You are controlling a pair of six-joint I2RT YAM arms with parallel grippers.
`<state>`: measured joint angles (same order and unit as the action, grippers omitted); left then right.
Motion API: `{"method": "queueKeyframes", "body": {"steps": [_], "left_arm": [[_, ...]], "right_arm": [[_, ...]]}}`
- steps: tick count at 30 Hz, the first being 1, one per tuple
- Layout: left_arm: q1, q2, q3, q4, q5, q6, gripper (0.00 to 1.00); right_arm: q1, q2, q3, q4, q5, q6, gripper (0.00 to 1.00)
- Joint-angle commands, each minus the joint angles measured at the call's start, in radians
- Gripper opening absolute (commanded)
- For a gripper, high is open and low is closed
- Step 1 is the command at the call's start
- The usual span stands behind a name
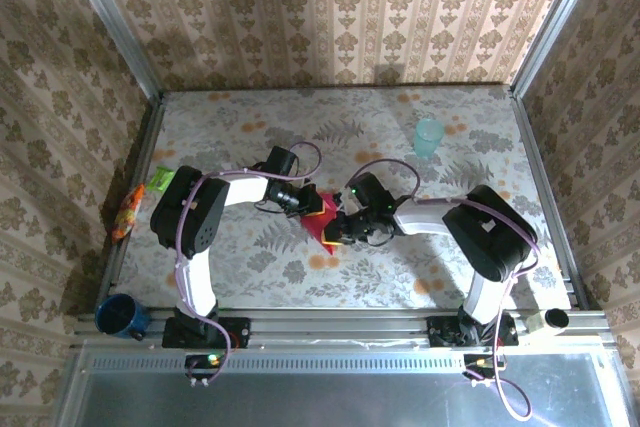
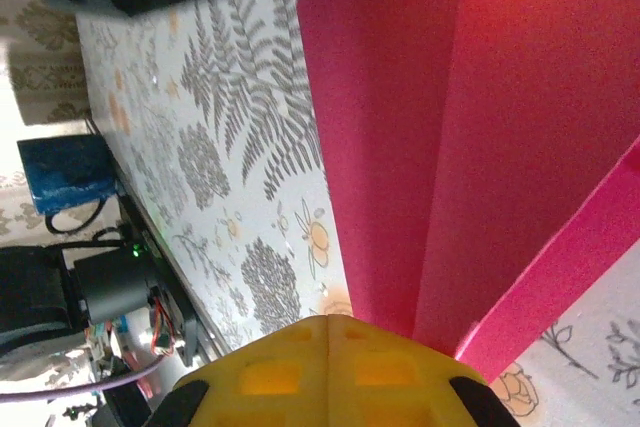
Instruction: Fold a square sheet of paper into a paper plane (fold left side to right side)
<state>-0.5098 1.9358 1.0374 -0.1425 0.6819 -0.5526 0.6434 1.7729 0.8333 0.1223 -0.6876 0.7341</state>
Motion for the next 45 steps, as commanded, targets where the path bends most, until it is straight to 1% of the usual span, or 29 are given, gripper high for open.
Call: {"method": "queueKeyframes", "body": {"steps": [1, 7, 17, 34, 45], "left_arm": [[-0.004, 0.069, -0.038, -0.088, -0.114, 0.009, 0.0], [-0.004, 0.069, -0.038, -0.087, -0.114, 0.009, 0.0], [-0.004, 0.069, -0.039, -0.088, -0.116, 0.008, 0.0], [-0.002, 0.069, -0.051, -0.083, -0.12, 0.006, 0.0], [0.0, 0.074, -0.05, -0.084, -0.127, 0.005, 0.0]], "right_arm": [[-0.011, 0.03, 0.046, -0.032, 0.016, -0.028, 0.04], [-0.01, 0.074, 0.071, -0.045, 0.028, -0.04, 0.04], [0.01, 0.086, 0.04, -0.061, 0.021, -0.041, 0.04], [0.042, 0.061, -0.043, 0.009, 0.028, 0.014, 0.04], [0.059, 0.047, -0.063, 0.001, 0.017, 0.022, 0.04]]}}
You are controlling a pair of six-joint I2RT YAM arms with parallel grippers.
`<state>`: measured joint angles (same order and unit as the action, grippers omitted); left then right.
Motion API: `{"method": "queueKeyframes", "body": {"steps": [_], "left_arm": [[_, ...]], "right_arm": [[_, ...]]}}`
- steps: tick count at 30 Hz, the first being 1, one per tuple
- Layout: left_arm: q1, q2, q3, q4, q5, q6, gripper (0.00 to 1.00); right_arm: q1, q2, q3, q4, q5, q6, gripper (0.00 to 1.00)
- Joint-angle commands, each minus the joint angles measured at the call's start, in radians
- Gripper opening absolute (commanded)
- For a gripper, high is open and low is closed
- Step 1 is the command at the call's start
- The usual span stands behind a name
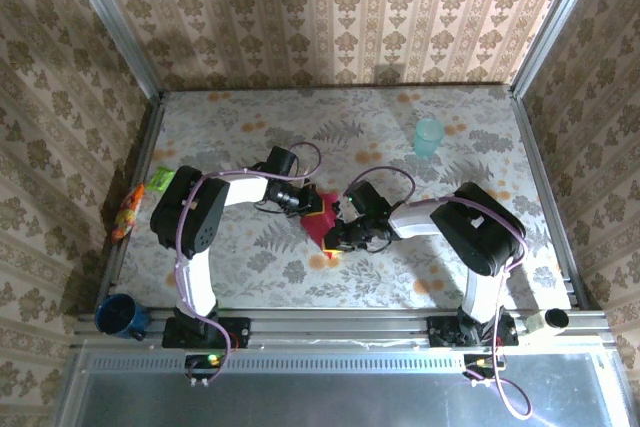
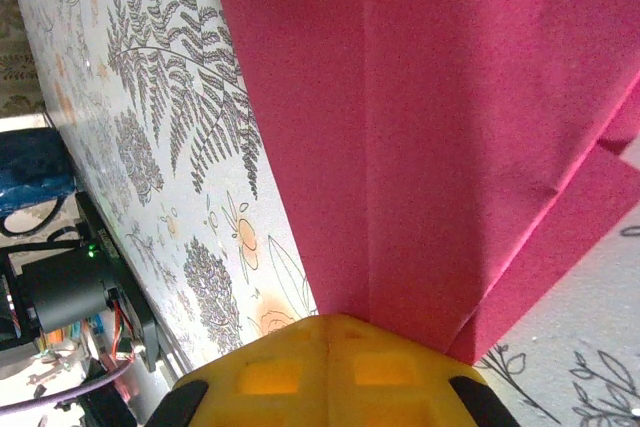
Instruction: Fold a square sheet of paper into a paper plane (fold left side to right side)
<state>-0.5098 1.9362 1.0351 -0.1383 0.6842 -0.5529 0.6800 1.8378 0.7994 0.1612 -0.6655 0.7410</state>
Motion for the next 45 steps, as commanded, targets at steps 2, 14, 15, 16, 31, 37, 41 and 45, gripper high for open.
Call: {"method": "queueKeyframes", "body": {"steps": [2, 14, 15, 16, 31, 37, 41, 45], "left_arm": [[0.0, 0.075, -0.048, -0.09, -0.129, 0.005, 0.0], [0.001, 0.078, -0.04, -0.109, -0.144, 0.015, 0.0], [0.001, 0.078, -0.041, -0.109, -0.144, 0.014, 0.0], [0.0, 0.078, -0.039, -0.109, -0.144, 0.014, 0.0], [-0.001, 0.079, -0.023, -0.118, -0.141, 0.019, 0.0], [-0.001, 0.079, -0.022, -0.121, -0.141, 0.019, 0.0], [-0.001, 0.079, -0.02, -0.122, -0.143, 0.019, 0.0], [-0.001, 0.077, -0.022, -0.123, -0.143, 0.019, 0.0]], "right_arm": [[0.025, -0.026, -0.039, -0.047, -0.004, 0.015, 0.05], [0.033, -0.063, -0.074, -0.074, -0.009, 0.011, 0.04], [0.033, -0.065, -0.073, -0.079, -0.007, 0.009, 0.04], [0.033, -0.068, -0.07, -0.08, -0.006, 0.009, 0.04], [0.027, -0.075, 0.004, -0.084, 0.007, 0.031, 0.03], [0.026, -0.079, -0.023, -0.084, 0.015, 0.034, 0.03], [0.027, -0.084, -0.041, -0.081, 0.017, 0.035, 0.03], [0.027, -0.083, -0.054, -0.074, 0.018, 0.035, 0.03]]}}
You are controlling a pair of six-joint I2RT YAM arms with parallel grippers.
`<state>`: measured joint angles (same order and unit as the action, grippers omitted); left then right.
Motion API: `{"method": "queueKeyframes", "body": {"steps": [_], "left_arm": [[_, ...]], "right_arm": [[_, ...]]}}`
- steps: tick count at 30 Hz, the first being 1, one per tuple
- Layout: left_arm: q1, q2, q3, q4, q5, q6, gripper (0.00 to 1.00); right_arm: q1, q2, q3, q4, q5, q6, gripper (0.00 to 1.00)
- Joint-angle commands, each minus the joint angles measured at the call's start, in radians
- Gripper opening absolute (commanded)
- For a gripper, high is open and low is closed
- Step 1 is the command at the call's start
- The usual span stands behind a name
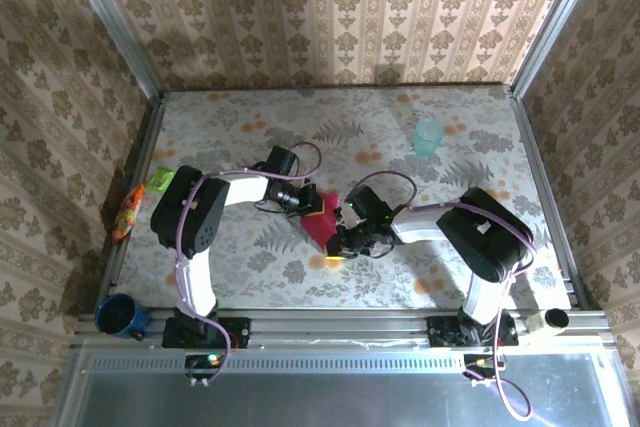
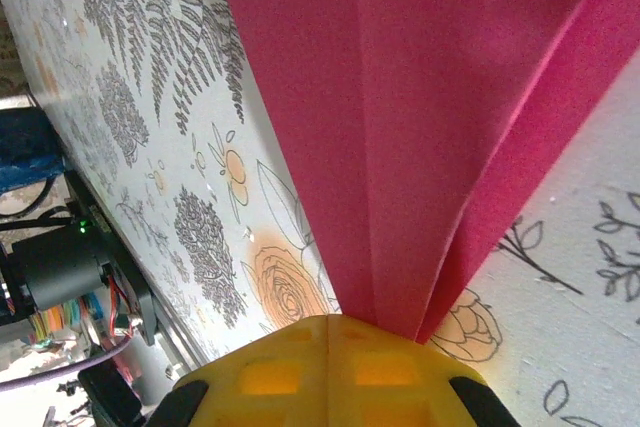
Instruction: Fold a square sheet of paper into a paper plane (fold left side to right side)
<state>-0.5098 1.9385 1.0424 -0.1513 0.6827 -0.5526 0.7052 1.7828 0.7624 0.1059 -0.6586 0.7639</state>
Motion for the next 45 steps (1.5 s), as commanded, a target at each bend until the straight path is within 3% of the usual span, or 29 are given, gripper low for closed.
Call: {"method": "queueKeyframes", "body": {"steps": [1, 12, 25, 36, 45], "left_arm": [[-0.001, 0.075, -0.03, -0.11, -0.143, 0.019, 0.0], [-0.002, 0.068, -0.04, -0.109, -0.146, 0.019, 0.0], [-0.004, 0.061, -0.035, -0.117, -0.151, 0.022, 0.0], [-0.012, 0.063, -0.027, -0.122, -0.152, 0.022, 0.0], [-0.016, 0.063, -0.018, -0.125, -0.153, 0.019, 0.0]], "right_arm": [[0.0, -0.024, -0.021, -0.017, 0.013, 0.012, 0.03], [0.006, 0.014, -0.058, 0.002, 0.004, 0.007, 0.03], [-0.052, -0.169, 0.014, -0.003, -0.09, 0.015, 0.03], [-0.087, -0.01, 0.137, 0.005, -0.028, -0.012, 0.01], [-0.084, 0.066, 0.166, -0.103, 0.034, -0.07, 0.02]]}}
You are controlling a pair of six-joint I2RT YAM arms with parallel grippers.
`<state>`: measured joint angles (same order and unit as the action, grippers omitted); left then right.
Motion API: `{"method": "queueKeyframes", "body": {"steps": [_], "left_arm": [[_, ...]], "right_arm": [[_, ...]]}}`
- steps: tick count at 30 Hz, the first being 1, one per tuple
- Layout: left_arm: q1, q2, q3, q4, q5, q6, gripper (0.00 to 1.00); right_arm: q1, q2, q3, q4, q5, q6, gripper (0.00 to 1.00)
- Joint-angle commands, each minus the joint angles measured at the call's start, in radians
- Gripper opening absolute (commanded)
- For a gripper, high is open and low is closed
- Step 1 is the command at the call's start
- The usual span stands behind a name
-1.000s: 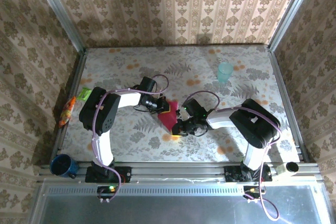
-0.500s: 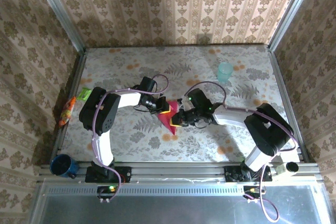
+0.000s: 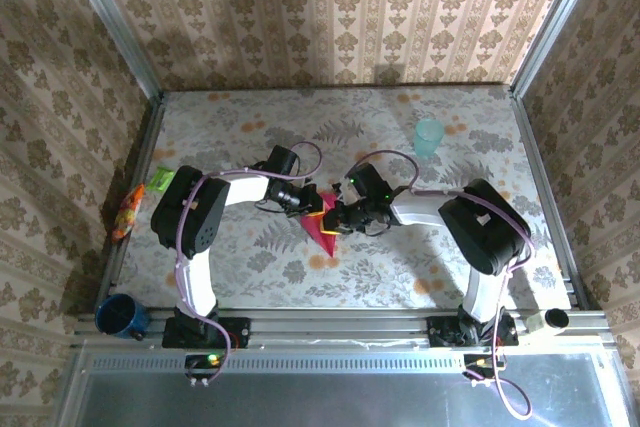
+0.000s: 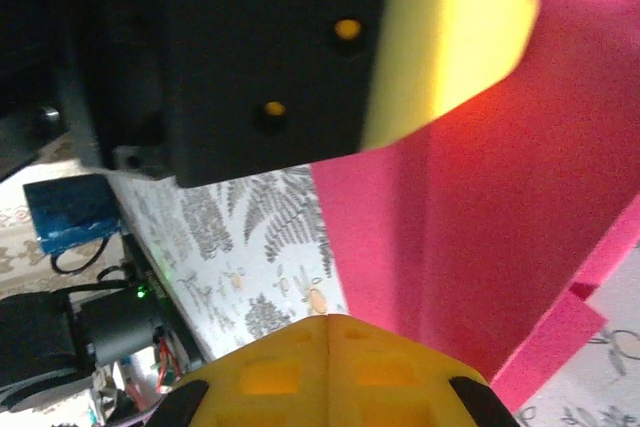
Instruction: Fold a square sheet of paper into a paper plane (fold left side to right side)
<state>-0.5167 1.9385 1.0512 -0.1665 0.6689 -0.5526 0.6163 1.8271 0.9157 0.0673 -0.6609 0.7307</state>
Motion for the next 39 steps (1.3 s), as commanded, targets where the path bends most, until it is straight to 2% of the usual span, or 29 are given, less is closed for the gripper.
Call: {"method": "queueKeyframes", "body": {"steps": [1, 15, 24, 31, 39], "left_arm": [[-0.009, 0.062, -0.028, -0.11, -0.139, 0.02, 0.0], [0.001, 0.014, -0.022, -0.058, -0.105, 0.014, 0.0], [0.012, -0.153, -0.077, 0.086, -0.037, -0.002, 0.0], [-0.054, -0.231, -0.202, 0.226, 0.006, -0.102, 0.0], [-0.101, -0.179, -0.212, 0.213, -0.019, -0.139, 0.0]], "right_arm": [[0.005, 0.027, 0.011, -0.074, 0.044, -0.042, 0.01], [0.02, 0.056, -0.001, -0.25, 0.172, -0.112, 0.0], [0.032, 0.065, -0.021, -0.328, 0.288, -0.127, 0.0], [0.045, 0.07, -0.033, -0.368, 0.401, -0.144, 0.0], [0.057, 0.081, -0.037, -0.381, 0.426, -0.153, 0.0]]}}
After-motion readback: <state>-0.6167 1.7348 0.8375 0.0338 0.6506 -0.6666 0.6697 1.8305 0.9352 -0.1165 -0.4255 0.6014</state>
